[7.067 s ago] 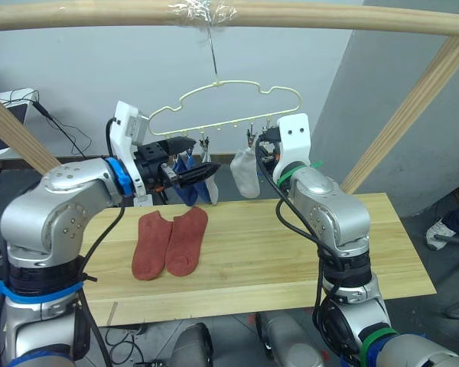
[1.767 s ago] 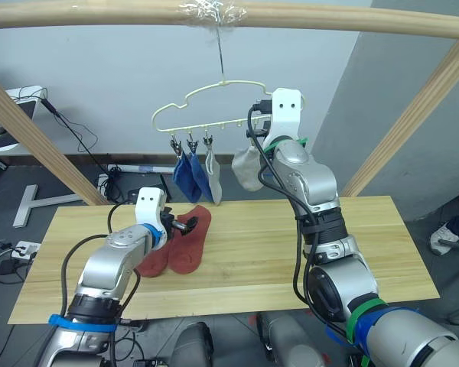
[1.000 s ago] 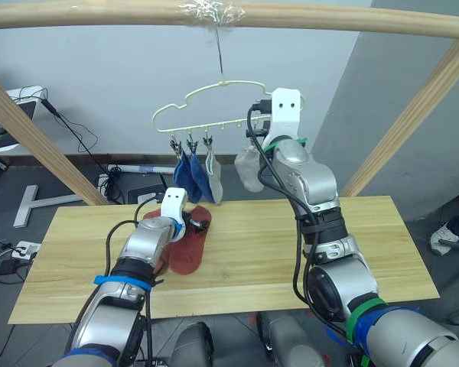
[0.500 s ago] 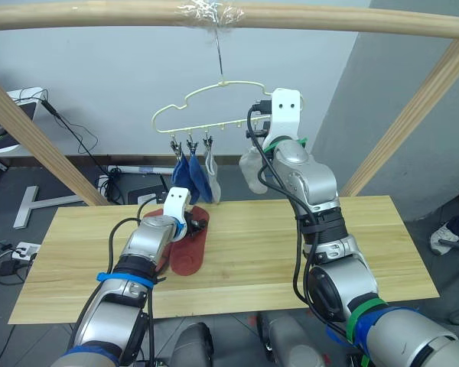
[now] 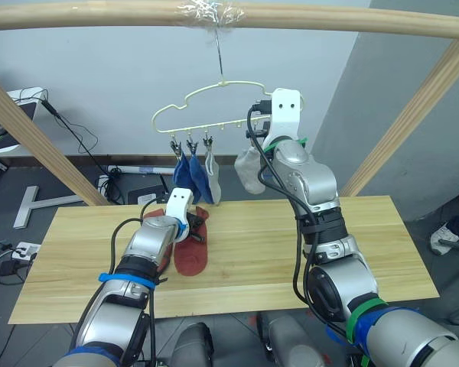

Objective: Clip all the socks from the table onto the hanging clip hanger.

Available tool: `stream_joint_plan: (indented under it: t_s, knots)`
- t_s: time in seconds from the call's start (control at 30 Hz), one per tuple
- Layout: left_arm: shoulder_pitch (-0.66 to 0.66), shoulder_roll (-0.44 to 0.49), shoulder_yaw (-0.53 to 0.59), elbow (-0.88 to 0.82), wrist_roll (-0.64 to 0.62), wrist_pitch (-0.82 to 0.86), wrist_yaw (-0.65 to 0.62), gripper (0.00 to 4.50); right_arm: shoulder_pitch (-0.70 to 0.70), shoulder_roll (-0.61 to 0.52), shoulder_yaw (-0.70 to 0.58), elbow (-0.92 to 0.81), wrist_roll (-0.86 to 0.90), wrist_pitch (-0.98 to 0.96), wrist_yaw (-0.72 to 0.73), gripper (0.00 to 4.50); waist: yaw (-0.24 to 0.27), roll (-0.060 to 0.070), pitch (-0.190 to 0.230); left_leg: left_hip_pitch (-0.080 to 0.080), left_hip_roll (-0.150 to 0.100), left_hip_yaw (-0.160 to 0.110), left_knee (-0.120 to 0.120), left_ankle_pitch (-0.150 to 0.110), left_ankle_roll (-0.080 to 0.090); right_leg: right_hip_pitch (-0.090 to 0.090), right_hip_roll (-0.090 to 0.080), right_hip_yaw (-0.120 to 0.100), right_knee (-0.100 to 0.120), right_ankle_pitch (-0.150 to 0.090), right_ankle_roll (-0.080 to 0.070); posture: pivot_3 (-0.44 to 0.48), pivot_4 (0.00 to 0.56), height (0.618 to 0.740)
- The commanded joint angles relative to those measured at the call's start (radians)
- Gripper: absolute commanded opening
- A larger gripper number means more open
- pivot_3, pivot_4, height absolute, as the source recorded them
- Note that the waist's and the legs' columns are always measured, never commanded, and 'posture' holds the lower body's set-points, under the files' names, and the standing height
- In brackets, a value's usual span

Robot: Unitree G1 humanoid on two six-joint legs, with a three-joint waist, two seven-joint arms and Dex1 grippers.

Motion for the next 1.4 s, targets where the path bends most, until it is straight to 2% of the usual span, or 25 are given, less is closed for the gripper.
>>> stream_joint_plan:
  t_s: [0.03,0.27,0.47,0.93,1.4]
  knots:
    - [0.024,-0.020,0.003,-0.071,-0.033,0.004,-0.047,0.02,-0.029,0.005,-0.006,-0.043,0.001,-0.003,-0.001,0.00,0.000,0.000,0.000,0.000,0.000,0.000,0.000,0.000,0.000,0.000,0.000,0.000,0.000,0.000,0.000,-0.232,0.203,0.740]
    - [0.024,-0.066,0.056,-0.342,-0.201,0.095,-0.156,0.02,-0.035,0.018,-0.020,-0.051,0.020,0.022,0.007,0.00,0.000,0.000,0.000,-0.001,0.000,-0.001,0.000,0.000,0.000,0.000,0.000,0.000,-0.001,0.000,0.000,-0.233,0.203,0.740]
    - [-0.052,-0.107,0.061,-0.403,-0.256,0.111,-0.148,0.02,-0.051,0.025,-0.031,-0.069,0.031,0.053,0.007,0.00,0.000,0.000,0.000,-0.001,0.000,0.000,0.000,0.000,0.000,0.000,0.002,0.000,-0.001,0.000,0.000,-0.240,0.201,0.740]
    - [-0.239,-0.188,0.070,-0.215,-0.243,-0.001,-0.114,0.02,-0.074,0.021,-0.047,-0.081,0.044,0.075,0.001,0.00,-0.006,0.000,0.000,-0.001,-0.001,0.001,-0.001,0.000,0.000,0.000,0.003,0.000,-0.003,0.000,0.000,-0.263,0.184,0.740]
    - [-0.322,-0.223,0.074,-0.055,-0.222,-0.115,-0.089,0.02,-0.071,0.021,-0.046,-0.082,0.044,0.075,0.000,0.00,-0.021,0.000,0.000,-0.001,-0.001,0.000,-0.001,0.000,0.000,0.000,0.003,0.000,-0.003,0.000,0.000,-0.271,0.176,0.740]
